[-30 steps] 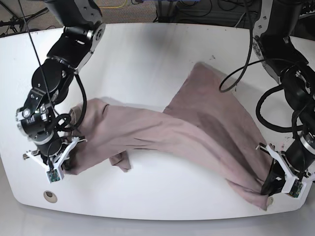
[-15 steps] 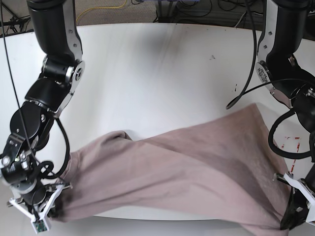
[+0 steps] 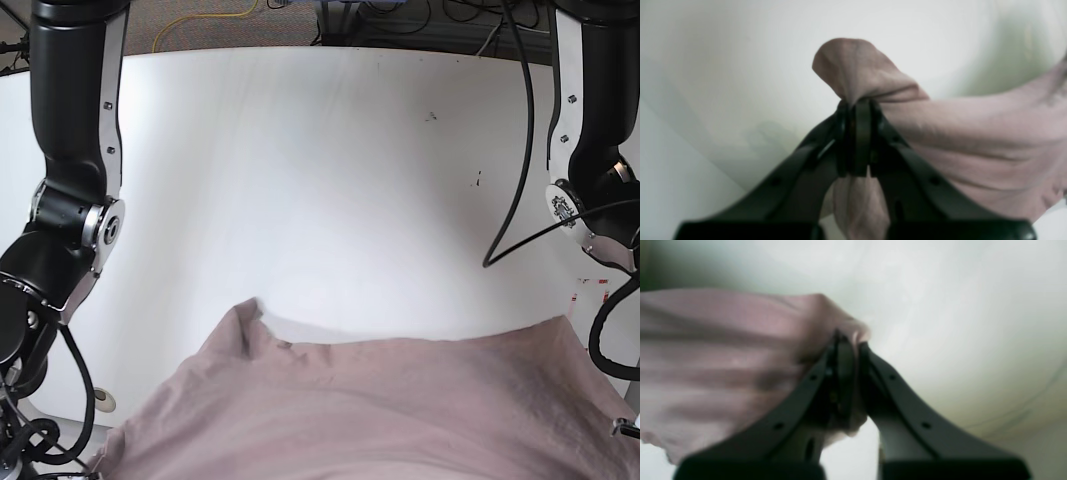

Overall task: Fold the T-shirt properly
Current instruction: 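Lift the shirt with both grippers and drag it flat across the table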

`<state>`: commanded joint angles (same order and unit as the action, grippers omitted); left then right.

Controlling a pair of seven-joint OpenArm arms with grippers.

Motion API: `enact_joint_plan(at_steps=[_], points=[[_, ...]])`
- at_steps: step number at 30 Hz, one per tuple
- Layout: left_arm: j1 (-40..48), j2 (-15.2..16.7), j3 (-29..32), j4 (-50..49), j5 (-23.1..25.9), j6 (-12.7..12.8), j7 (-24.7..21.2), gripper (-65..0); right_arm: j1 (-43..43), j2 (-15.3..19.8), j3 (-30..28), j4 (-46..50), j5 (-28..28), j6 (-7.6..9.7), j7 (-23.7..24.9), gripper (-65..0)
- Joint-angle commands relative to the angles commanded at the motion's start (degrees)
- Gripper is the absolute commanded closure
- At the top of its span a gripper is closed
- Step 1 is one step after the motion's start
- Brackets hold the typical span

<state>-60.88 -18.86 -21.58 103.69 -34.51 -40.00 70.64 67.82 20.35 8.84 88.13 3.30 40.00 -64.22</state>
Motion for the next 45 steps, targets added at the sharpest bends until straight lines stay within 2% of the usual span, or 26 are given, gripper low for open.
enact_joint_plan(at_steps=[4, 8, 14, 19, 22, 31, 40, 45], points=[[1.0, -0.4, 0.0, -0.7, -0.1, 0.0, 0.0, 0.0, -1.5, 1.8, 0.1, 2.3, 0.0, 0.00, -1.6, 0.0], [6.0, -0.4, -0.2, -0.4, -0.3, 0.0, 0.0, 0.0, -8.0, 2.5, 0.6, 8.0, -0.2, 0.00, -2.2, 0.0], [12.6, -0.3, -0.4, -0.4, -0.3, 0.0, -0.2, 0.0, -19.8, 1.7, 6.4, 14.8, 0.1, 0.00, -2.6, 0.0], [20.0, -0.4, -0.4, 1.4, -1.1, 0.0, -0.3, 0.0, -31.1, -0.6, 9.9, 20.4, 0.1, 0.00, -2.6, 0.0], [24.8, -0.3, -0.3, 1.9, -1.1, 0.0, -0.3, 0.0, -37.5, -3.3, 12.0, 22.3, 0.1, 0.00, -2.4, 0.0], [40.0, -0.4, -0.4, 5.3, -0.8, 0.0, -0.4, 0.0, -51.3, -8.8, 17.4, 25.7, 0.1, 0.00, -2.3, 0.0], [52.7, -2.5, -2.7, 6.0, -0.8, 0.0, -0.4, 0.0, -60.1, -10.0, 18.7, 25.7, 0.1, 0.00, -2.2, 0.0], [58.0, -5.5, -3.8, 5.9, -0.7, 0.0, -0.4, 0.0, -65.1, -10.9, 19.7, 25.8, 0.1, 0.00, -2.2, 0.0]])
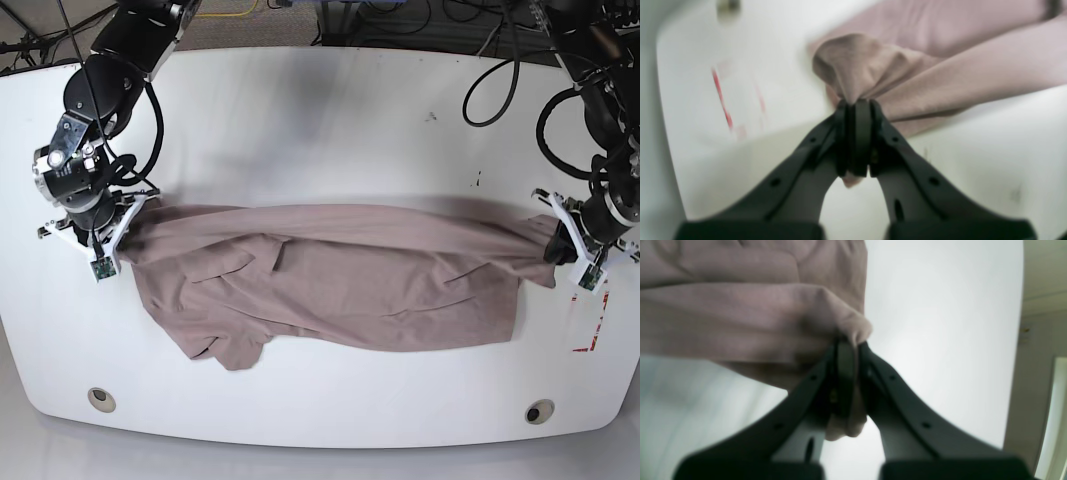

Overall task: Fold the T-shirt properly
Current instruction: 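Lift the shirt with both grippers and drag it flat across the table, then raise the shirt with both grippers and lower it again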

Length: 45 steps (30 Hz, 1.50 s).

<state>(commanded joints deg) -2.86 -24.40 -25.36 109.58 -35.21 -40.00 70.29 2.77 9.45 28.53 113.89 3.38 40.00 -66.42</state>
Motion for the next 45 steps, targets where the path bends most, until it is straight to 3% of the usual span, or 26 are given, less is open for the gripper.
enact_joint_plan(at_steps=[8, 14, 25, 45], points=[[6.0, -2.9, 0.1, -0.1, 0.0, 0.0, 0.0, 0.0, -6.1, -1.3, 0.2, -0.1, 0.0, 0.00, 0.0, 0.0], [8.0, -3.2, 0.3, -0.3, 0.7, 0.0, 0.0, 0.0, -10.0, -2.7, 0.0, -0.1, 0.0, 0.00, 1.9, 0.0], [12.7, -2.8, 0.3, -0.3, 6.7, 0.0, 0.0, 0.0, -15.8, -4.7, 0.0, -0.3, -0.1, 0.00, 3.2, 0.0], [20.5, -2.6, 0.3, -0.2, 15.2, 0.0, 0.0, 0.0, -19.3, -4.8, 0.0, -0.3, -0.2, 0.00, 3.2, 0.0]])
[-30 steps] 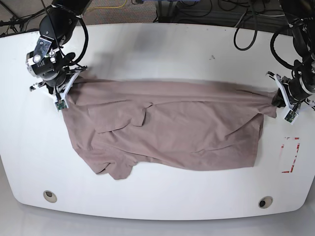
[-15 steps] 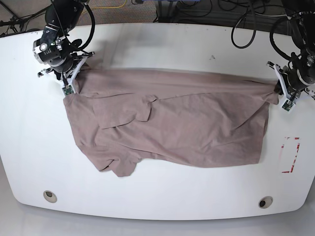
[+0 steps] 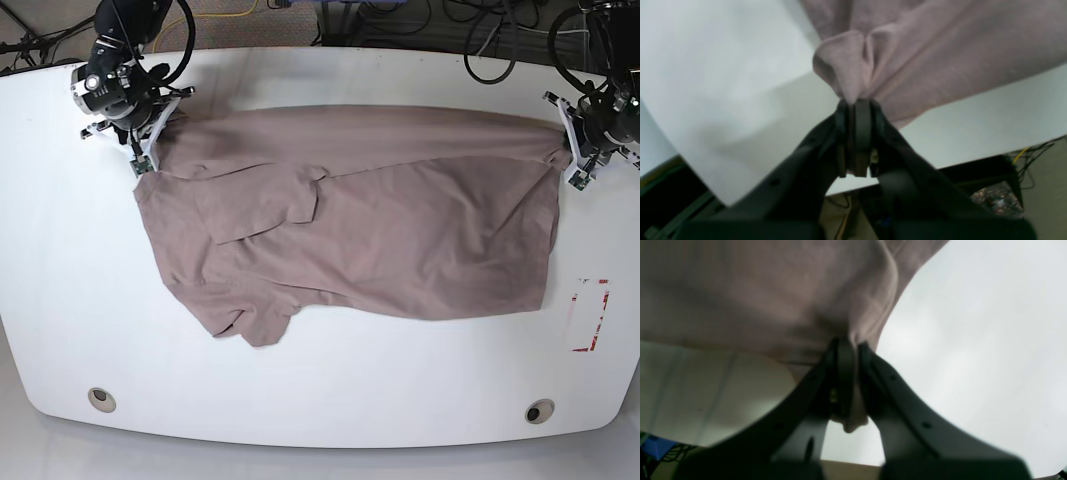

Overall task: Fold the T-shirt properly
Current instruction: 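Raise the shirt with both grippers and lower it again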

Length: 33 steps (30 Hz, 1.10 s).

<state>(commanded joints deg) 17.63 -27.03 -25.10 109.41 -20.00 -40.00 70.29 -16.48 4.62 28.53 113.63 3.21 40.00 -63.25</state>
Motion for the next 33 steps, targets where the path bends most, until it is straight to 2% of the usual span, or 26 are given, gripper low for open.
enact_joint_plan(at_steps=[9, 13, 17, 22, 30, 33], points=[[-5.9, 0.4, -2.5, 1.5, -4.4, 0.0, 0.0, 0.0, 4.0, -0.2, 0.0, 0.7, 0.1, 0.00, 0.1, 0.0], [-13.5, 3.0, -2.7, 1.4, -5.4, 0.0, 0.1, 0.0, 8.5, -0.1, 0.0, 0.5, 0.1, 0.00, 0.1, 0.0], [-18.6, 4.0, -2.5, 1.4, -5.4, 0.0, 0.2, 0.0, 12.7, 0.0, -0.1, 0.4, -0.1, 0.00, -0.4, 0.0], [-26.5, 6.7, -2.2, 1.3, -4.7, 0.0, 0.2, 0.0, 18.7, 0.6, -1.7, -0.2, -0.4, 0.00, -0.4, 0.0], [-37.5, 7.6, 2.5, 1.1, -0.7, 0.0, 0.2, 0.0, 28.7, 4.6, -6.9, -2.9, -0.4, 0.00, -2.6, 0.0], [-41.4, 9.1, 3.6, 1.1, -0.5, 0.0, 0.2, 0.0, 33.0, 6.1, -8.1, -4.7, -0.4, 0.00, -2.7, 0.0]])
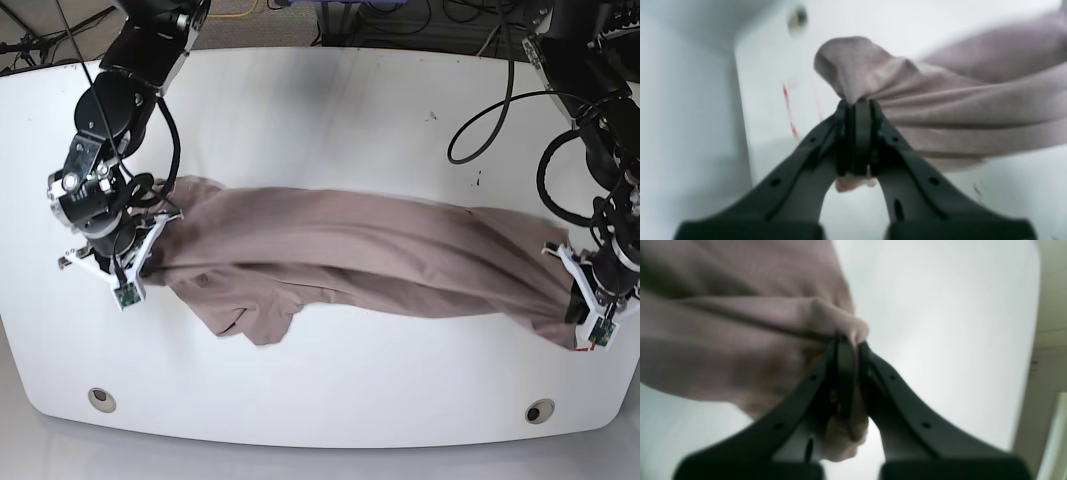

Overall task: Fold the T-shirt properly
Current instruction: 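Raise the shirt with both grippers and lower it again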

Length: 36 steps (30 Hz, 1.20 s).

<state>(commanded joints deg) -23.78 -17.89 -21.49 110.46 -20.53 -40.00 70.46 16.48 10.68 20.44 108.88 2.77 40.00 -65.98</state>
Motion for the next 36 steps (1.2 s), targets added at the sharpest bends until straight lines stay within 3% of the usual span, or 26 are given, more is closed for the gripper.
enact_joint_plan(at_steps=[9, 22, 31, 36], points=[[-12.1, 1.1, 0.3, 0.0, 0.1, 0.0, 0.0, 0.0, 13.5, 5.3, -4.5, -5.3, 0.4, 0.00, -0.1, 0.0], [-31.1, 1.0, 0.4, -0.4, 0.1, 0.0, 0.0, 0.0, 37.0, 14.1, -16.8, -11.4, 0.6, 0.00, -1.6, 0.0], [-45.2, -0.1, 0.4, -8.8, 0.0, 0.0, -0.1, 0.0, 53.9, 17.6, -24.4, -13.6, 0.2, 0.00, -4.0, 0.0], [-46.1, -0.7, 0.4, -11.7, -0.4, 0.0, -0.2, 0.0, 55.6, 18.5, -25.1, -12.8, 0.5, 0.00, -6.1, 0.0]])
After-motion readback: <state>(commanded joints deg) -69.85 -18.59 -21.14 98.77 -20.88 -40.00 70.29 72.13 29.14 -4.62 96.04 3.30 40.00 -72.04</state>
